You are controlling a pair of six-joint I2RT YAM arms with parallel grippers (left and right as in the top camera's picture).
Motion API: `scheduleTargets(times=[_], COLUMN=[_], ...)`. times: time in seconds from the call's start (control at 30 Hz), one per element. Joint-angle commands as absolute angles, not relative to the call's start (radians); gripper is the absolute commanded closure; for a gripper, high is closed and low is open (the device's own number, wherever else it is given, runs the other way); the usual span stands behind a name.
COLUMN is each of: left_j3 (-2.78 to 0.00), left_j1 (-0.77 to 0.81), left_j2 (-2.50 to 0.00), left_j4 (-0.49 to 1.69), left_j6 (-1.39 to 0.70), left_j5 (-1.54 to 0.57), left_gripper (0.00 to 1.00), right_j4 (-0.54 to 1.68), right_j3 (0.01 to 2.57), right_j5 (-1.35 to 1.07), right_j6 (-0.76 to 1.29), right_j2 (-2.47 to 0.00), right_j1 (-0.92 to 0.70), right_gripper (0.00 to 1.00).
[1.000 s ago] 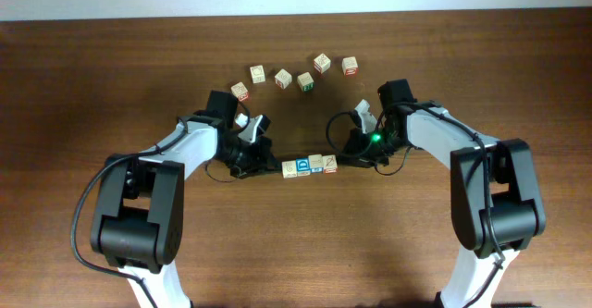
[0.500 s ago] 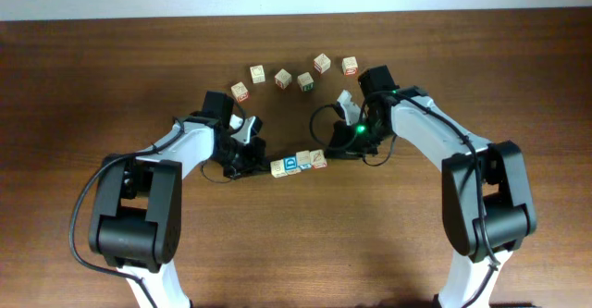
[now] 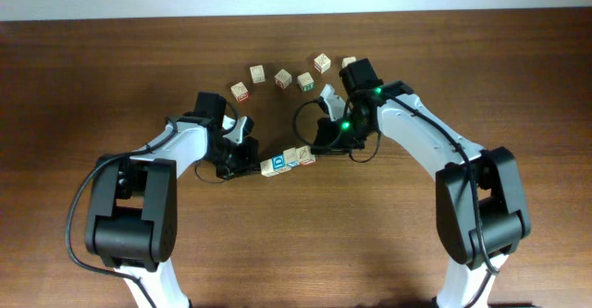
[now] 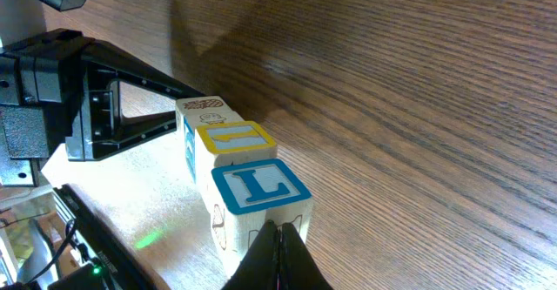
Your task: Rotate 4 blocks
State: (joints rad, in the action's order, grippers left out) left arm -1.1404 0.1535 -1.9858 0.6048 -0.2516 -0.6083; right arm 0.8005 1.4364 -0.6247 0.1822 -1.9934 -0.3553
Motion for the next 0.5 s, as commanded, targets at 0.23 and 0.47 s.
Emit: scheduleTargets(times=[0.23, 0.47], left_j3=[-1.153, -1.227], left_j1=[0.195, 0.195], left_j2=[-1.982, -1.982], left_j4=[0.596, 0.701], left_j6=[-0.246, -0.246], left_j5=[-0.633, -0.293], left_gripper=[1.00, 1.00], right_j4=[0.788, 0.786], right_j3=[1.431, 1.432], right_j5=[-0.477, -0.459], right_j6=[0.449, 0.473], right_j2=[-2.117, -2.130], right_j1=[-0.445, -0.437], right_gripper=[0.96, 0.96])
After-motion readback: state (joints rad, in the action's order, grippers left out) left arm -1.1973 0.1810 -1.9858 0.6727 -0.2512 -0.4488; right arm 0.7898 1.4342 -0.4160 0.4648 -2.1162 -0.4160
